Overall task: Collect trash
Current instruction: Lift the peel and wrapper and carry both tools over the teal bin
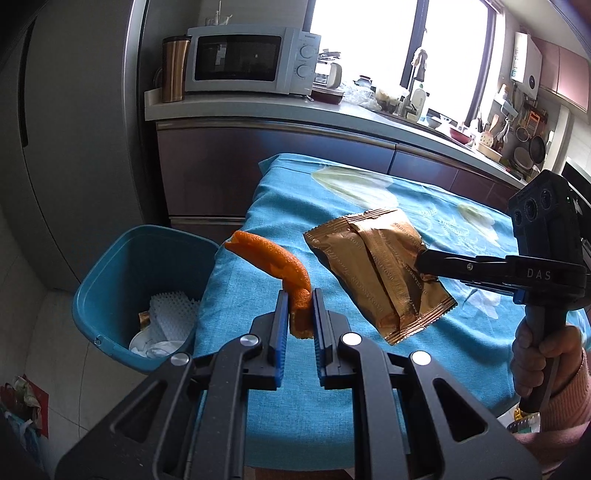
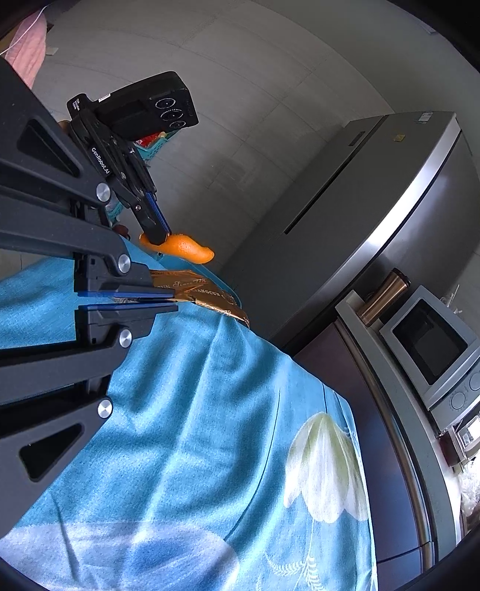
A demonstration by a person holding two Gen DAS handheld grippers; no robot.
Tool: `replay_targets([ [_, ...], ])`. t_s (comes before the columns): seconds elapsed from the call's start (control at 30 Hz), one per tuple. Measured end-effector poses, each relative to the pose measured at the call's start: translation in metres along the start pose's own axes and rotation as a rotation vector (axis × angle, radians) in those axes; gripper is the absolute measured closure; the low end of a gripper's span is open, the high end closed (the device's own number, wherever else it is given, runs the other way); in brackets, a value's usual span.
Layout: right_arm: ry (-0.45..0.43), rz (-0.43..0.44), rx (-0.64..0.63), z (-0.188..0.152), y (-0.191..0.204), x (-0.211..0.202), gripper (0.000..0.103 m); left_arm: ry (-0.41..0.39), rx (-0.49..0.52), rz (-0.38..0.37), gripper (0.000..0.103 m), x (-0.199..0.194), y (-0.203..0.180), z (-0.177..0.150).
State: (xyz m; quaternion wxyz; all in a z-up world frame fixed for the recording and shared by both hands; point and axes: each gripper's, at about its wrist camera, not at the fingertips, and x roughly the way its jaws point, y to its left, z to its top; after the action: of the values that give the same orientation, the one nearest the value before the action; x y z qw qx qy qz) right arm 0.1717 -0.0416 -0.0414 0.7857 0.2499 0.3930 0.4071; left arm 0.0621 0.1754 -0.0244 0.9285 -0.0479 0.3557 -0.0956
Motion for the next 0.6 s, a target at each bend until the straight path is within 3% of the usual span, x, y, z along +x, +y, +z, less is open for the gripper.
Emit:
replay_targets([
  [0.6, 0.022, 0.016, -0.007, 0.003, 0.006, 0.014, 0.101, -0.008, -0.017, 0.035, 0.09, -0.004, 0.014, 0.001],
])
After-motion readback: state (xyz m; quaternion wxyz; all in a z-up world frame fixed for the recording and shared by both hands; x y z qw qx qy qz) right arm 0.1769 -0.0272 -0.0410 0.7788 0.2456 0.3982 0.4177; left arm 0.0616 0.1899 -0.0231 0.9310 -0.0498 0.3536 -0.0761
